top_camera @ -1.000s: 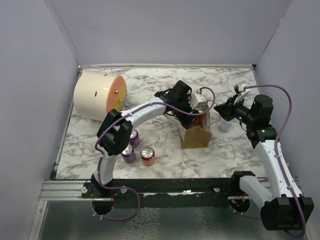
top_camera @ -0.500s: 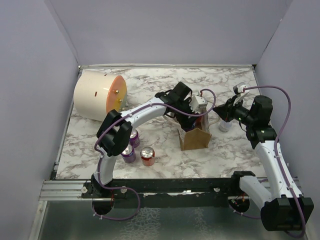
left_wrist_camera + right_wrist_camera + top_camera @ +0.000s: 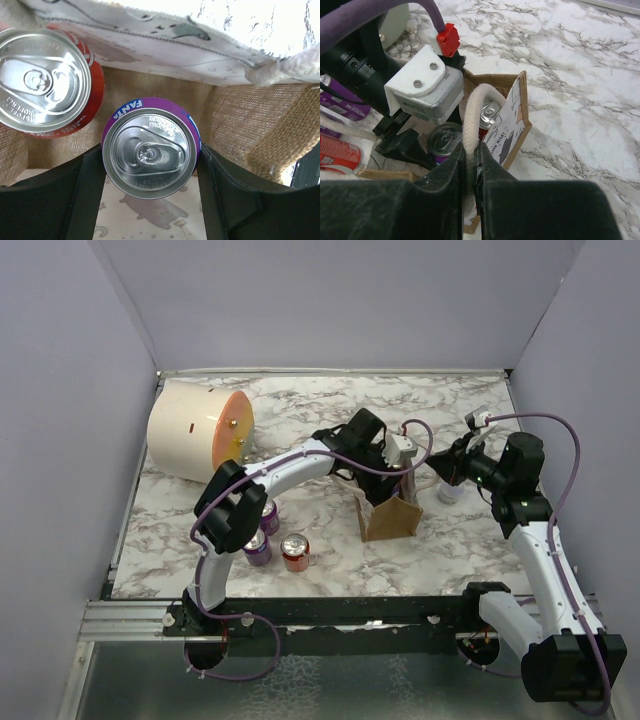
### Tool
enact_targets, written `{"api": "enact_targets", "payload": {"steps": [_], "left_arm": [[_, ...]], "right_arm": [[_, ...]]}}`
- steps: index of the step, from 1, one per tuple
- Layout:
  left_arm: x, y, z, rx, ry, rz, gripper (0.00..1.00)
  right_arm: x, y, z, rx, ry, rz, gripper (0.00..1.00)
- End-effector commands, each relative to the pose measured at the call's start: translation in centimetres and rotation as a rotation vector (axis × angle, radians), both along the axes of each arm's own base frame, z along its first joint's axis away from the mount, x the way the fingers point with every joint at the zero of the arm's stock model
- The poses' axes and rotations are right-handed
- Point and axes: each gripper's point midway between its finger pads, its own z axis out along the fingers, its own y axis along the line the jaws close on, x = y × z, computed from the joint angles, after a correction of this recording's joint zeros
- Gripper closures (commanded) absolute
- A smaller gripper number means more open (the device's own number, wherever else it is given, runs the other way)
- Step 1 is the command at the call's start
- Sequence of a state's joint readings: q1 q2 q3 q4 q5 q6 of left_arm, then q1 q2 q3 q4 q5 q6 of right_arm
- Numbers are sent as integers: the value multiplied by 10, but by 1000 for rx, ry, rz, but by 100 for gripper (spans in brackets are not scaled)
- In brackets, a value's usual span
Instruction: Place the beverage into the canvas bag
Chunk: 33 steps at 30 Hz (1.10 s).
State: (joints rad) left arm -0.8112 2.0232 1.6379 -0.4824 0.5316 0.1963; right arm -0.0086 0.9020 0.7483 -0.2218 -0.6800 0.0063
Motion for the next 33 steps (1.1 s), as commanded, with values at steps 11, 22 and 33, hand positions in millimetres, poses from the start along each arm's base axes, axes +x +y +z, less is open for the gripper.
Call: {"api": "enact_targets", "payload": {"steps": [11,22,33], "left_arm": [[-8,-36,37,-183,-54,-37,99],[-7,-42,28,-210,-75,-60,96],[-9,-42,14,-201,-59,-55,94]], "right_arm": [[-3,4,5,17,-27,27,99],[-2,3,3,13,-23,20,99],[-2,3,4,13,-22,19,99]]}}
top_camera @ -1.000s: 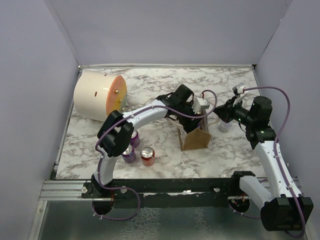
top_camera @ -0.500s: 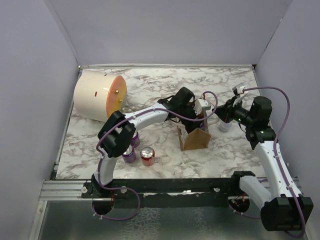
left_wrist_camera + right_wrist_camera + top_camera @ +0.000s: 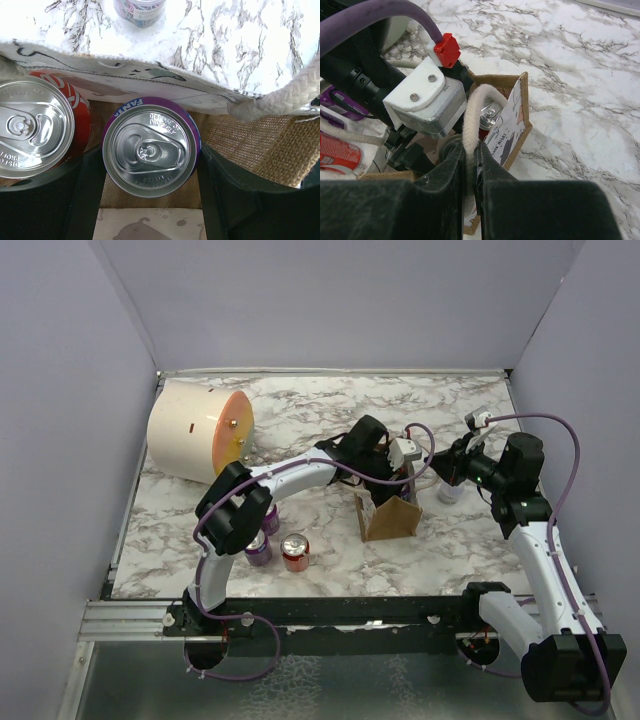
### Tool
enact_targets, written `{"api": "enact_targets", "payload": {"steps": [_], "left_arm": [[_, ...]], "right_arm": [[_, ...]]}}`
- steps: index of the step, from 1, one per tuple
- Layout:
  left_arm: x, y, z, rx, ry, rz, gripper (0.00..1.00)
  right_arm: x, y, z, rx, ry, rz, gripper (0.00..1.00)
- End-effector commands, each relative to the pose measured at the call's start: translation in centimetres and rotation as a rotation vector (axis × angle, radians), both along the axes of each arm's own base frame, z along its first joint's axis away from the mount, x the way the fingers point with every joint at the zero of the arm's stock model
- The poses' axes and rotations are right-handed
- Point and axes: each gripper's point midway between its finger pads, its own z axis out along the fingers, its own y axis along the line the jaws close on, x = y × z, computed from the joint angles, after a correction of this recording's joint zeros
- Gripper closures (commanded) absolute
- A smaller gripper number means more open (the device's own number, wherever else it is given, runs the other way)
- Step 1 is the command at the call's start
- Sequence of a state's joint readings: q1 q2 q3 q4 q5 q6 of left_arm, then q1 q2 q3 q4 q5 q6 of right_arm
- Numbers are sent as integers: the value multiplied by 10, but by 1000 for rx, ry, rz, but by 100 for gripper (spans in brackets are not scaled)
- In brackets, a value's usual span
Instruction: Place the beverage into the canvas bag
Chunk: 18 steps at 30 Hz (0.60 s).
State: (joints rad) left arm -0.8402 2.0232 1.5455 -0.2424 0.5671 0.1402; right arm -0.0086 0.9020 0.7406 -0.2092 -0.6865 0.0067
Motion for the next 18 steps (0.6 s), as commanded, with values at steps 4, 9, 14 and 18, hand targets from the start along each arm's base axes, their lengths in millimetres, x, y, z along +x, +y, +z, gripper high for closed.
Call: {"api": "enact_targets", "payload": {"steps": [4,9,14,18], "left_arm": [[-5,-12,12,-68,-22,-34,89],[-9,-11,12,-82,-27,-51,81],[-9,-11,18,-88,-39,-62,75],[-10,-12,22,-96,-40,-72,65]], "right_arm": [[-1,1,4,7,-18,9,99],[-1,1,3,6,-18,8,99],[-1,1,4,6,-20,6,99],[-1,1,2,8,-16,6,99]]}}
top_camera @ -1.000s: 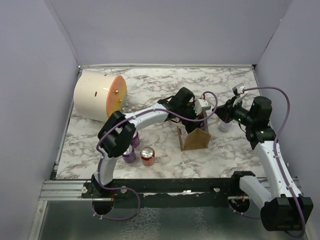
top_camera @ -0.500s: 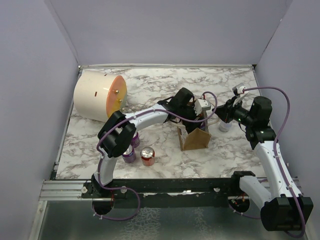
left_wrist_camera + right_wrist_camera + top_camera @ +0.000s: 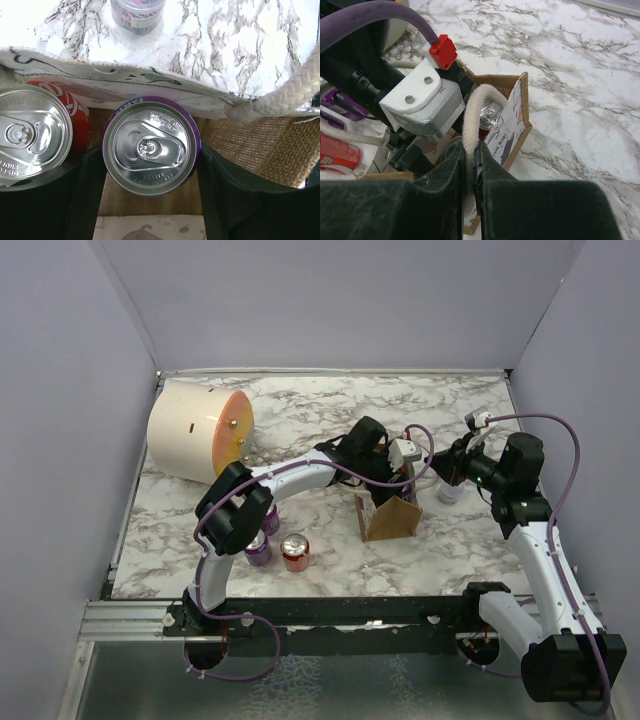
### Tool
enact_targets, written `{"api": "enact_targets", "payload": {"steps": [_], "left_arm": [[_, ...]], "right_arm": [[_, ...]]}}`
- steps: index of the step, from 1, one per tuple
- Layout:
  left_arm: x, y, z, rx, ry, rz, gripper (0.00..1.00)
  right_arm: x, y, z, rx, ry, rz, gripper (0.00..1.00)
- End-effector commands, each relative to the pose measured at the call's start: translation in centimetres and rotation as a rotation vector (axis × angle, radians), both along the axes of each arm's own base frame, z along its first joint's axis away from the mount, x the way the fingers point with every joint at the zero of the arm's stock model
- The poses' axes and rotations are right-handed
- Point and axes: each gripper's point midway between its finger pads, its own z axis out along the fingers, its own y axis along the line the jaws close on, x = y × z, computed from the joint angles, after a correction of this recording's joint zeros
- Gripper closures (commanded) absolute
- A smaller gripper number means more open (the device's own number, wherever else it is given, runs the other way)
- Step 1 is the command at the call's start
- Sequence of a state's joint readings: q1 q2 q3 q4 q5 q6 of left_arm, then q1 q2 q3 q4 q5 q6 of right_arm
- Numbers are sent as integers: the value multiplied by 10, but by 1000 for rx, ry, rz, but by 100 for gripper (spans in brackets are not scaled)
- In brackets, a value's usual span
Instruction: Place the beverage into the canvas bag
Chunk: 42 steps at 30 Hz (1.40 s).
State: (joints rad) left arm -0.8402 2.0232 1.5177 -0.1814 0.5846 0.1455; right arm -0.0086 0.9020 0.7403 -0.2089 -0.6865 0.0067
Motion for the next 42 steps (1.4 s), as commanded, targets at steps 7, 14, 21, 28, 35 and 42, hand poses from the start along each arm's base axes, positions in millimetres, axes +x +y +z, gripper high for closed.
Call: {"api": "enact_targets", "payload": {"steps": [7,14,21,28,35,42], "left_arm": [[-14,-9,26,-78,0,-64,51],[-15,-10,29,-81,5,-58,35],[-15,-6,45,-89,-14,-48,19],[-19,-1,59,-92,-26,-52,12],[-21,12,77,-89,-117,-75,12],[-21,28,120,-114,-268,-85,11]], "right_arm": [[-1,1,3,10,-12,7,99],[1,1,1,11,-4,8,99],[1,1,2,13,0,8,99],[1,0,3,8,-8,4,99],[1,-1,5,-1,-19,-1,99],[-1,0,6,-13,-34,17,99]]}}
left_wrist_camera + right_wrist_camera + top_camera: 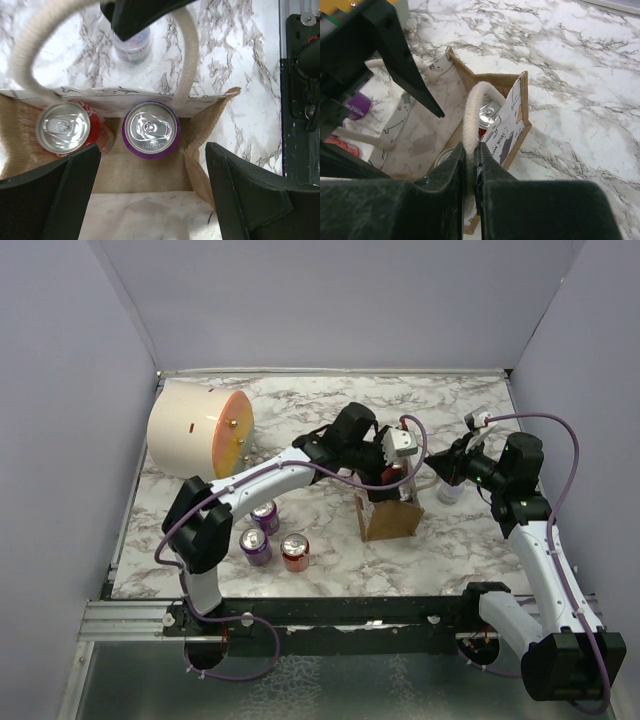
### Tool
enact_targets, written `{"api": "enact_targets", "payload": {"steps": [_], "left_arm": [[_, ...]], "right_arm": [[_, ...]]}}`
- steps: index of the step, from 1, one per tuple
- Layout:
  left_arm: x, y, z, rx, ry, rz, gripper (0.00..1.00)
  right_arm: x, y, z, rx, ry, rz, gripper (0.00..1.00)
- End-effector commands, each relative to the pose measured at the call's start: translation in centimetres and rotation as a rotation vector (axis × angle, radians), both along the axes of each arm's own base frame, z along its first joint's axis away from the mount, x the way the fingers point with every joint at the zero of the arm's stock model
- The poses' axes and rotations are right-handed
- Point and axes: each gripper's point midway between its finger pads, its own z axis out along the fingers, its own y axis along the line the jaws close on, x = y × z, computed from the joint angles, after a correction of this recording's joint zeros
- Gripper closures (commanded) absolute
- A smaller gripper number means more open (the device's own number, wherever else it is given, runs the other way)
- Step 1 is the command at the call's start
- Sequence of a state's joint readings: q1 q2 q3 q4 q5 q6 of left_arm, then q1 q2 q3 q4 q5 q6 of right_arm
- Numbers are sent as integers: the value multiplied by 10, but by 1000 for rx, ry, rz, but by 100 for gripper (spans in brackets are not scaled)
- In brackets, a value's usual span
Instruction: Place the beverage into the canvas bag
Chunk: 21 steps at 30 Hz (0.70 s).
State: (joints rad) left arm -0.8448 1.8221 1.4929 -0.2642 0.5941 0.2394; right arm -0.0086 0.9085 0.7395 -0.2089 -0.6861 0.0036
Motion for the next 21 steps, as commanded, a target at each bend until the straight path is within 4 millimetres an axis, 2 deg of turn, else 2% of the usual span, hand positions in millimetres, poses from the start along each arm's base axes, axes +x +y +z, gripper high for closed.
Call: {"api": "enact_targets", "payload": {"steps": [1,2,4,7,11,16,21], "left_arm": [[-4,12,49,-47,-148,-22,11],[-3,14,52,-42,-159,-22,11],[-5,21,72,-56,-209,-19,11],[-2,32,87,-34,-268,1,11],[5,54,98,20,-341,52,11],[7,98,98,76,-354,123,11],[19,161,89,124,-315,261,11]], "right_arm": [[-2,1,8,-9,-40,25,99],[-3,2,9,-8,-42,33,99],[-4,4,10,-8,-43,48,99],[-5,5,11,-20,-45,69,99],[-5,6,12,-54,-45,104,99],[-5,8,3,-84,27,152,99],[-6,11,0,-64,44,170,99]]}}
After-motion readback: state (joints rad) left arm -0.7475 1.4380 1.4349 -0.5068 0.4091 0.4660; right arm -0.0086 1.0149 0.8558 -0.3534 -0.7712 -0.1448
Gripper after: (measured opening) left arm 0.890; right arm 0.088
